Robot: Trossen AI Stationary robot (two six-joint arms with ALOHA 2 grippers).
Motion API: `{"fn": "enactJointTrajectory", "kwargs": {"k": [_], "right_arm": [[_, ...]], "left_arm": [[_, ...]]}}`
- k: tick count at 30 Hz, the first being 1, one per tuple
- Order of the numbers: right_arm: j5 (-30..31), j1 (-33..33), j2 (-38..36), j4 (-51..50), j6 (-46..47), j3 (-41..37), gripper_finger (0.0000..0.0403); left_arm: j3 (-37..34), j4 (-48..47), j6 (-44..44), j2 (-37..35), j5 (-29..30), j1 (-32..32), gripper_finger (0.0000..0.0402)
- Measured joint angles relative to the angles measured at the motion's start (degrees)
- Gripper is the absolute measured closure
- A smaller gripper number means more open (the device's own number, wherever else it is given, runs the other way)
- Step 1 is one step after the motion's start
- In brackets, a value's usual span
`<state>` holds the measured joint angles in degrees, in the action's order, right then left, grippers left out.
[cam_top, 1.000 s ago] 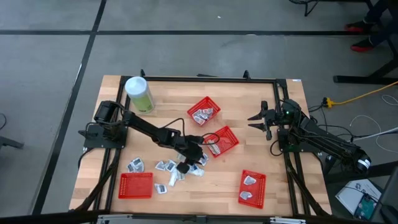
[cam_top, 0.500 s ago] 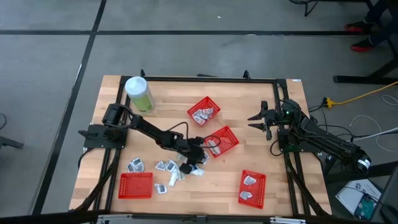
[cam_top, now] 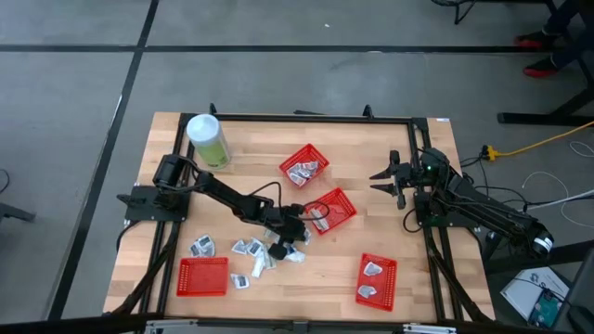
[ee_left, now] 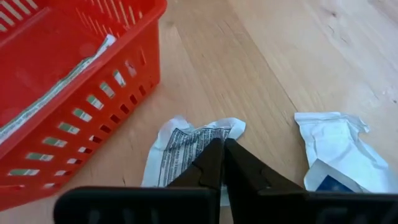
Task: Pick & Place First Aid Supplies
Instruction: Put the gray towelette pad into the red container
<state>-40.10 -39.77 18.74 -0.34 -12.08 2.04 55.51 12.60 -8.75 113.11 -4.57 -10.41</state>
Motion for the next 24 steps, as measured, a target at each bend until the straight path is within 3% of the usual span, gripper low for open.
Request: {"fn": "enactJointTrajectory", "kwargs": {"k": [15, 24], "right_arm": [[0.0, 0.0, 0.0, 0.0, 0.0, 0.0, 0.0276], [0.0, 0.0, 0.0, 0.0, 0.0, 0.0, 0.0276]], "left_arm": [[-0.3, -6.0, 2.3, -8.9, 6.0, -3.4, 0.0399], [-0.3, -18.6, 8.5, -18.2, 7.5, -8.4, 0.0399]]}}
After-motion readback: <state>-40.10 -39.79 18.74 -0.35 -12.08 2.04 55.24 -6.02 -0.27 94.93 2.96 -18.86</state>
